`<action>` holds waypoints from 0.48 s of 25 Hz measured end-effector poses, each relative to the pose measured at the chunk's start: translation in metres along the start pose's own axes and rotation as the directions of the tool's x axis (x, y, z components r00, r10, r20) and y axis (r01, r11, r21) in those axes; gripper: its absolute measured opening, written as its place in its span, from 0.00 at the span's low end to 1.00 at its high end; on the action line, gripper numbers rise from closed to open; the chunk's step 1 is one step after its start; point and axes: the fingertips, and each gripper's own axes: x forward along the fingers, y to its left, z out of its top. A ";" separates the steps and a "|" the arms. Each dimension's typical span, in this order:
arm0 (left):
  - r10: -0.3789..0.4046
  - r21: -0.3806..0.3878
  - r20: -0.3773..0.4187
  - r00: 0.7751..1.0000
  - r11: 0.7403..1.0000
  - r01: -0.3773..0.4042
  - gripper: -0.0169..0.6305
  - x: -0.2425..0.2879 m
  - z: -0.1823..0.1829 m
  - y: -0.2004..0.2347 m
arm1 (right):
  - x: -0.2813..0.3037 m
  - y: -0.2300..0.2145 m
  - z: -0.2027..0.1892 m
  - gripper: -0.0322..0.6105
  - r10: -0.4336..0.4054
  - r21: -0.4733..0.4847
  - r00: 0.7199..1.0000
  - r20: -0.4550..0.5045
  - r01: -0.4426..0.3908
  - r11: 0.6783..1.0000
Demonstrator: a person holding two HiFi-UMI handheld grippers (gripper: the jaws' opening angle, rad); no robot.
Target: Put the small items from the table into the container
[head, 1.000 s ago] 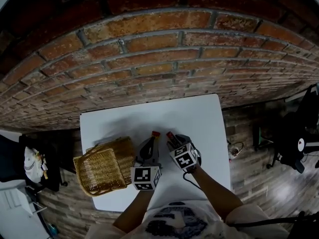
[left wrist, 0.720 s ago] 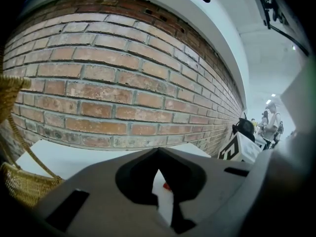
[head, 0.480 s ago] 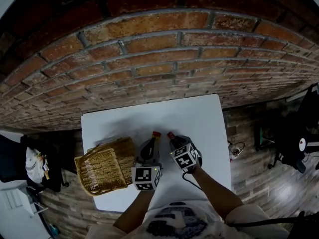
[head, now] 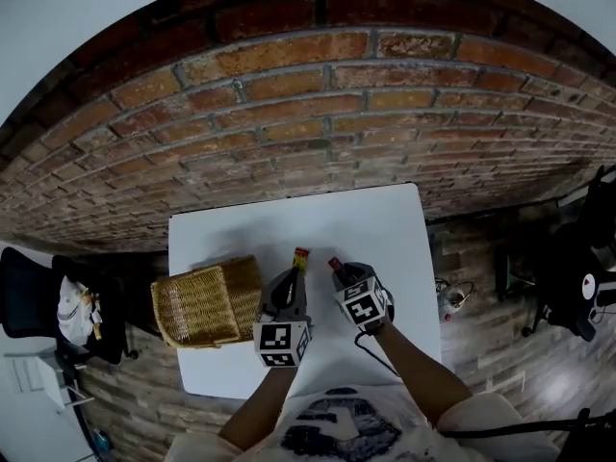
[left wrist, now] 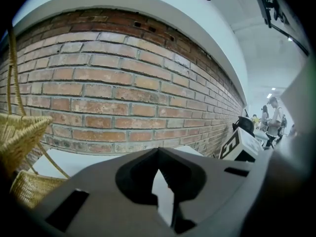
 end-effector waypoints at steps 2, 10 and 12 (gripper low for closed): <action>0.010 0.005 0.001 1.000 1.000 -0.010 0.10 -0.011 0.000 -0.009 | -0.012 0.000 -0.005 0.24 0.005 0.003 1.000 0.012 -0.005 1.000; 0.064 0.057 0.022 0.998 0.996 -0.065 0.10 -0.044 0.004 -0.048 | -0.070 -0.012 -0.022 0.24 0.025 0.014 0.997 0.073 -0.027 1.000; 0.084 0.062 0.029 0.996 0.994 -0.086 0.10 -0.051 0.006 -0.058 | -0.086 -0.017 -0.026 0.24 0.032 0.008 0.995 0.096 -0.033 0.999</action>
